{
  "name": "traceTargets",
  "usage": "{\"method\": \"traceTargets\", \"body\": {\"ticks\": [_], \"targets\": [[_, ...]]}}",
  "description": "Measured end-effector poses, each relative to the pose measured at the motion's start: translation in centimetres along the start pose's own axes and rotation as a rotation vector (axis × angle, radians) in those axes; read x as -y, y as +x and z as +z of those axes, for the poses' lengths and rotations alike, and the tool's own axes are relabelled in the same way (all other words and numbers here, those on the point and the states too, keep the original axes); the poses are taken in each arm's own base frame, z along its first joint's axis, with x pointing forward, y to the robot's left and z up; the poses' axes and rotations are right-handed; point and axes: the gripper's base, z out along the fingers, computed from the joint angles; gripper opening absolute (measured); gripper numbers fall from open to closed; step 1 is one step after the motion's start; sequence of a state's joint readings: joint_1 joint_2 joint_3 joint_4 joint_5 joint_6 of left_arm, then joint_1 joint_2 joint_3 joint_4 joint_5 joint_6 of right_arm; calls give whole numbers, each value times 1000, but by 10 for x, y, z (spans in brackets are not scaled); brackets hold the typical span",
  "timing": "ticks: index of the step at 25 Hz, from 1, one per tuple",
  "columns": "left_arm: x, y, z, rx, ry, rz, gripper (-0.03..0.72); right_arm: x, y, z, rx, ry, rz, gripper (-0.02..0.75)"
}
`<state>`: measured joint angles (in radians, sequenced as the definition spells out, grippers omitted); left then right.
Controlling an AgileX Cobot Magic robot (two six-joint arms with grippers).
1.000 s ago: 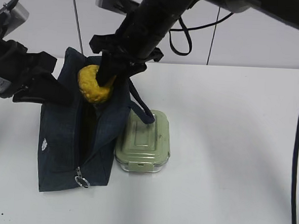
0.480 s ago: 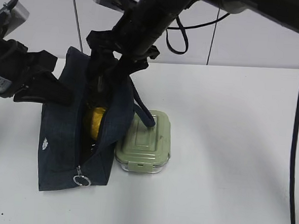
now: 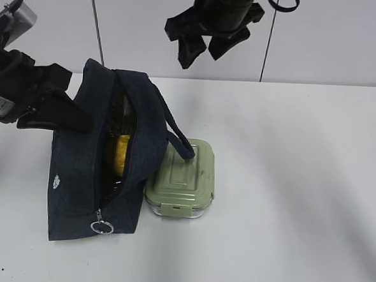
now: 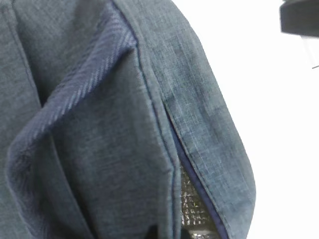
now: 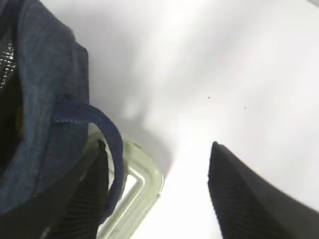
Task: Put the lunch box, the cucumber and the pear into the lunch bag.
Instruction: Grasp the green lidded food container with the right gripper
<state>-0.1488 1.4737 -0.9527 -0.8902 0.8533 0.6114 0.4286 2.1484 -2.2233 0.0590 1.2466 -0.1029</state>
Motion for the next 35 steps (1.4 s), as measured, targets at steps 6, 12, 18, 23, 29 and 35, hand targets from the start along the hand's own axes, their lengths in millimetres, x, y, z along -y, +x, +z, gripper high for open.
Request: {"method": "traceTargets", "body": {"ticks": [6,12,18,23,29,35], "targets": [[0,0,0,0,0,0,1,61,7,-14,34,-13,165,430],[0,0,0,-1,1,0,1,117,28,-12,52,-180,339,412],[0,0,0,-2,1,0,1,120,51,17,-15,-335,370,406],[0,0,0,-2,1,0,1,110,74,45,-82,-448,387,405],[0,0,0,-2,1,0,1,97,97,69,-122,-571,409,405],[0,0,0,-2,1,0,1,83,118,75,-117,-677,421,405]]}}
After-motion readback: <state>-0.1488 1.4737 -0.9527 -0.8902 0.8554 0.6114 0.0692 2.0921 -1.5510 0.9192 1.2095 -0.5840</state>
